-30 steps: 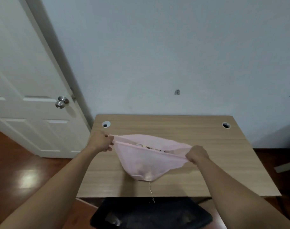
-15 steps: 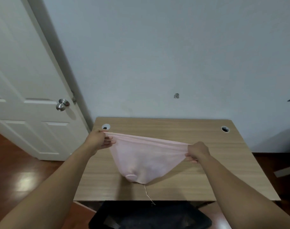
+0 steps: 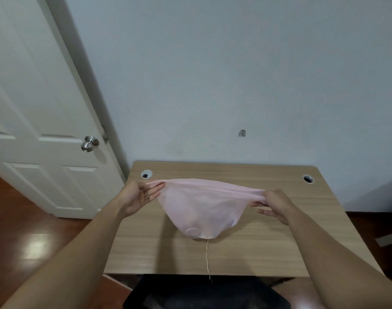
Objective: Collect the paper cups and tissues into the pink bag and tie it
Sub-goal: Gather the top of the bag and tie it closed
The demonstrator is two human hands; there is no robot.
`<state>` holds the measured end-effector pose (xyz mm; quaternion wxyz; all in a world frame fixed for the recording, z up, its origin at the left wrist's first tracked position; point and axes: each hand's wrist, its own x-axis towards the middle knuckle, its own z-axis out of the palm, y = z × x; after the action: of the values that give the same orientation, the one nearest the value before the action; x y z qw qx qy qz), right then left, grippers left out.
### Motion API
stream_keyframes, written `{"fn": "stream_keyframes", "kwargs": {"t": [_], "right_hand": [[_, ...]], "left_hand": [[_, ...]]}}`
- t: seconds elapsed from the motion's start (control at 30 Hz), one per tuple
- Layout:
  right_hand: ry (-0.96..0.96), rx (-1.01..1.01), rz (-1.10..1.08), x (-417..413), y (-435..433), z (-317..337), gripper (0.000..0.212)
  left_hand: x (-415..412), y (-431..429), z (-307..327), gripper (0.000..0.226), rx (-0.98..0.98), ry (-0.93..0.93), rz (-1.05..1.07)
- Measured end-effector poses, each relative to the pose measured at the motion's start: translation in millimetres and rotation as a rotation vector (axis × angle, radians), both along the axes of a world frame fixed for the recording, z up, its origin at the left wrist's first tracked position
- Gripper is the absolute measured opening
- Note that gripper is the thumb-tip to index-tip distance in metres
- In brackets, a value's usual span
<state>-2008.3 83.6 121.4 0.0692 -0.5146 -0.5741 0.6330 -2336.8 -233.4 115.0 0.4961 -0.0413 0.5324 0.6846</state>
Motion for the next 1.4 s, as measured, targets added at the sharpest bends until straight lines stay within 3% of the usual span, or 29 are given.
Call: {"fn": "stream_keyframes", "kwargs": {"t": [0.13,0.23,0.3,0.43,0.57,0.63,0.77,0.93,1.13,1.27,1.4], "right_hand": [[0.021,-0.071,0.022,7.8,0.7,-6.3,0.044],[0.003,-0.078,-0.005,8.6,-2.0,-10.1,0.033],[-0.010,-0.075,-0.020,7.3,-5.7,-11.0,0.022],[0.126,-0.144,-0.008,3.8,-9.8,-12.2,0.017],[0.240,-0.166,0.149,12.3,-5.3,-16.9,0.035],[0.211,-0.132,0.190,15.9,-5.4,-18.8,0.040],[0.076,-0.005,0.166,9.6,-13.2,-19.1,0.030],[0.057,0.172,-0.068,1.2,-17.0,-17.6,0.031],[0.050,0.381,-0.152,4.1,-14.0,-7.5,0.042],[0.163,0.216,-0.261,-7.2,-15.4,1.0,0.031],[0.575,-0.209,-0.325,-24.2,-16.8,18.1,0.031]], "left_hand": [[4.0,-4.9,-7.8,0.055,-0.044,0.085,-0.133],[6.5,-8.7,-20.5,0.037,-0.091,0.204,-0.205],[8.1,-12.1,-28.0,0.037,-0.127,0.252,-0.244],[10.1,-14.1,-37.4,0.030,-0.191,0.345,-0.224],[9.1,-17.9,-36.1,0.031,-0.249,0.417,-0.127],[8.4,-19.3,-33.4,0.028,-0.276,0.449,-0.094],[13.6,-14.1,-27.5,0.025,-0.279,0.495,-0.046],[14.9,-6.7,-26.5,0.038,-0.279,0.570,0.114],[11.3,-3.4,-17.5,0.060,-0.324,0.649,0.130],[17.4,6.1,-10.8,0.050,-0.304,0.674,0.161],[25.4,21.8,-6.6,0.039,-0.172,0.554,0.113]]}}
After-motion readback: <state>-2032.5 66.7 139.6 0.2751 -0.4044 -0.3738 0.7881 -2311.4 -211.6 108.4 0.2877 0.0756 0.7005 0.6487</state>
